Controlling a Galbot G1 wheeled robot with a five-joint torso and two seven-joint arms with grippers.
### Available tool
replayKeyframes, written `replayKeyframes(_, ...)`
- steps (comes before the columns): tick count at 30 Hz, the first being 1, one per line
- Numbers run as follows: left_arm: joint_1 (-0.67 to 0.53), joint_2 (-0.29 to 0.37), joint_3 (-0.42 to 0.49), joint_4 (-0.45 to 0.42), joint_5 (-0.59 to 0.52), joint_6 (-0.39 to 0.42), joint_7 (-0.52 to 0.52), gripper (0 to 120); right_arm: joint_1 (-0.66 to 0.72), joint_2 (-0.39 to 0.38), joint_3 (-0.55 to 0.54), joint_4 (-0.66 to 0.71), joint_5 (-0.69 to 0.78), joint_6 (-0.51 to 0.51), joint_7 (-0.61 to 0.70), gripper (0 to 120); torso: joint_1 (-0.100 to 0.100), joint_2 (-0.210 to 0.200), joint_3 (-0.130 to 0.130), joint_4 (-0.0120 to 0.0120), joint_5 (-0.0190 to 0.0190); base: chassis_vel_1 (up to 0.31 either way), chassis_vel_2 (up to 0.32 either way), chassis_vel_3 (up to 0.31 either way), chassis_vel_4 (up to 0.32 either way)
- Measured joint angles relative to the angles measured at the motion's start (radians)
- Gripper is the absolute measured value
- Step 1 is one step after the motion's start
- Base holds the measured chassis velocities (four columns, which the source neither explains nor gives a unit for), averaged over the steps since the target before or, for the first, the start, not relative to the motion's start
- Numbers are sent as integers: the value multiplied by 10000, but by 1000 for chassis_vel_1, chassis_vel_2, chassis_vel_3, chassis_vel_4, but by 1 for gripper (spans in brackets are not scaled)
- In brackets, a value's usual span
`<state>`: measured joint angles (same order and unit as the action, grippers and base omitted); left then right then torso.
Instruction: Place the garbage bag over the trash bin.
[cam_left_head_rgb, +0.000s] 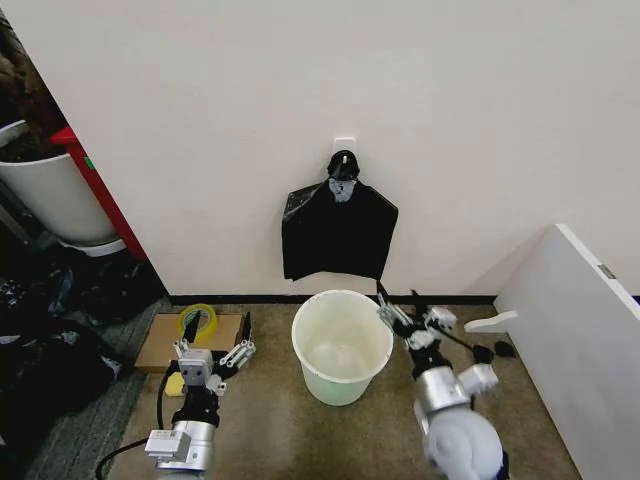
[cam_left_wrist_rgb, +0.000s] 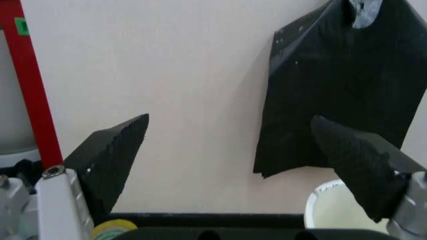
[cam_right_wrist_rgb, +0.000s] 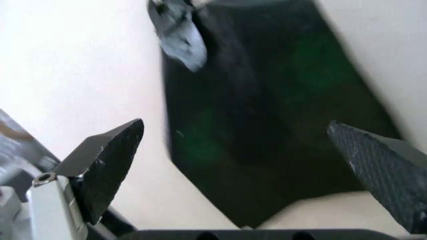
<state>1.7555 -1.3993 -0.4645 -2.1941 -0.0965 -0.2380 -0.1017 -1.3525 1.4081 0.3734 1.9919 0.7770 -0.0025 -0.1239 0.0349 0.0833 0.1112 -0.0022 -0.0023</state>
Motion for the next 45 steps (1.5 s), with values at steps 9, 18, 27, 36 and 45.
replayKeyframes(9,284,-398,-206,33,148,-291,85,94,3365,217,-221,-2228,3578,-1037,-418,100,1,0,1,1,-3,0,0,0,0)
replayKeyframes(18,464,-514,-294,-1,318,-345,150,94,4654,744,-432,-3512,4097,-1404,-1682,100,1,0,0,0,-3,0,0,0,0)
replayKeyframes(27,589,-674,-307,-303,712,-555,141,94,5514,1147,-443,-4405,3208,-1256,-1456,90,1,0,-1,0,-2,0,0,0,0)
replayKeyframes(36,711,-606,-360,-501,634,-493,3,94,5713,1168,-431,-4629,3025,-1242,-1471,59,1,0,-1,0,-2,0,0,0,0)
replayKeyframes(45,684,-594,-307,-562,582,-477,-108,93,5700,1230,-545,-4439,2913,-1223,-1480,23,0,1,-1,0,-2,0,0,0,0)
